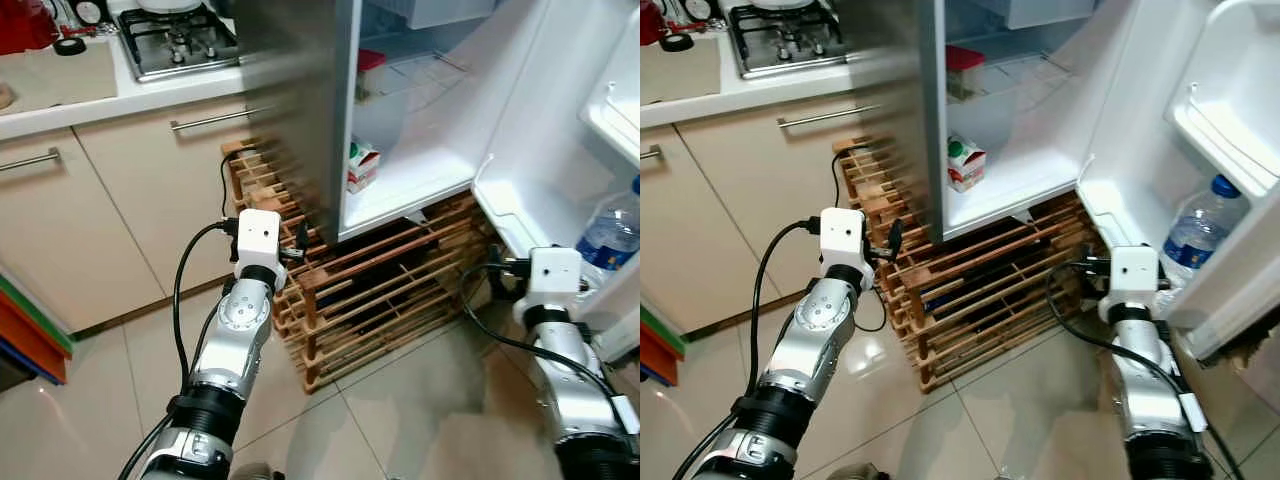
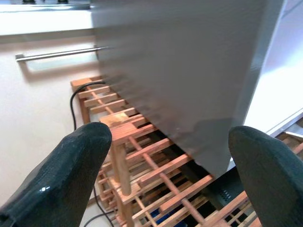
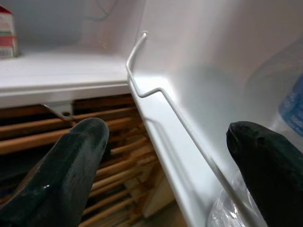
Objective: Restocking fridge
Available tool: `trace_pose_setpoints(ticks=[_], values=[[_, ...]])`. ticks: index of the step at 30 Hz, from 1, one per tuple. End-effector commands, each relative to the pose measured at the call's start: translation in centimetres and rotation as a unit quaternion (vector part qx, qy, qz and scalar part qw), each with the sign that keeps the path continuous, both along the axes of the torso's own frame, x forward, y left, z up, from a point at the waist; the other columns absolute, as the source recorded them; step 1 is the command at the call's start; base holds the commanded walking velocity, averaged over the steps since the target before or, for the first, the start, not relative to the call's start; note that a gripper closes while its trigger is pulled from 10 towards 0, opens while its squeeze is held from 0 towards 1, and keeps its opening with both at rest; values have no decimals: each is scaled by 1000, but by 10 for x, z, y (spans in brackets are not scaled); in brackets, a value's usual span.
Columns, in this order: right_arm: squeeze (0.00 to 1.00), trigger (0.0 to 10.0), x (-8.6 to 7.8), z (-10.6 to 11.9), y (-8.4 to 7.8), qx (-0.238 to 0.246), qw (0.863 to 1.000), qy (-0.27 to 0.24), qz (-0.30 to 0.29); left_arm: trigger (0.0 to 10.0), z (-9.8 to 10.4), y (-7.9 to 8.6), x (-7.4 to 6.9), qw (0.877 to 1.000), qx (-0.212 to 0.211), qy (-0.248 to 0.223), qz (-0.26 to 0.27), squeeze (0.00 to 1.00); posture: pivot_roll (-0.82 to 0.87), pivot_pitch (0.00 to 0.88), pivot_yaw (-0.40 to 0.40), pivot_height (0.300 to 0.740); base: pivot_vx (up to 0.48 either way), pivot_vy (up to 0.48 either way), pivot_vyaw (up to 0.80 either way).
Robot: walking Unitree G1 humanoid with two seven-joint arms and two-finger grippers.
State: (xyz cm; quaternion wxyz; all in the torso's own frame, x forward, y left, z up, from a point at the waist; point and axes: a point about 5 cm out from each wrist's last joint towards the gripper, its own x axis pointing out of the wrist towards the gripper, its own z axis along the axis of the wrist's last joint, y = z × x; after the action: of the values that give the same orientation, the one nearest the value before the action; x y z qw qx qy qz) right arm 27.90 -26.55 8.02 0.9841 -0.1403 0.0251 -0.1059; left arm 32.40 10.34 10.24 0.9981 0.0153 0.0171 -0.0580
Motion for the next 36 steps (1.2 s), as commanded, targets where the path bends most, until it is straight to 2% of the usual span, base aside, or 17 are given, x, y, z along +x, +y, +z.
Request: trace_pose_setpoints(ticks=[1,3,4,8,17,19,26,27,29,32,34,36], values=[[0,10000,-4,1,-21,-10,999,1,-35,10000,-3,0,0,1000,4,10,0,0,45,11,1,732,0,0,0],[0,10000,-5,1,-24,-14,999,2,-40,10000,-3,0,0,1000,4,10,0,0,45,11,1,732,0,0,0],[0,10000,-8,0,-35,-25,998,11,-55,10000,-3,0,0,1000,3,12,0,0,44,12,3,732,0,0,0],[0,10000,-13,0,-52,-39,996,18,-78,10000,-3,0,1,1000,3,13,-1,0,41,13,6,732,0,0,0],[0,10000,-11,4,-59,-54,995,10,-85,10000,-2,1,2,1000,5,12,-2,0,42,16,11,732,0,0,0],[0,10000,-8,6,-54,-48,996,-1,-76,10000,-2,1,2,1000,4,12,-1,0,42,16,11,732,0,0,0],[0,10000,6,7,-5,23,999,-40,-6,10000,-1,4,3,1000,26,5,10,0,46,16,10,732,0,0,0],[0,10000,6,7,-5,23,999,-40,-6,10000,-1,4,3,1000,26,5,10,0,46,16,10,732,0,0,0],[0,10000,8,6,15,34,998,-44,23,10000,-1,5,4,999,30,2,11,0,46,16,11,732,0,0,0],[0,10000,9,4,36,48,997,-46,49,10000,0,5,4,999,30,1,12,0,47,14,10,732,0,0,788],[0,10000,9,4,40,50,996,-45,53,10000,0,5,4,999,29,1,13,0,47,13,9,732,0,0,781],[0,10000,10,1,52,62,995,-42,70,10000,-1,5,4,1000,28,1,14,0,49,9,8,732,0,0,738]])
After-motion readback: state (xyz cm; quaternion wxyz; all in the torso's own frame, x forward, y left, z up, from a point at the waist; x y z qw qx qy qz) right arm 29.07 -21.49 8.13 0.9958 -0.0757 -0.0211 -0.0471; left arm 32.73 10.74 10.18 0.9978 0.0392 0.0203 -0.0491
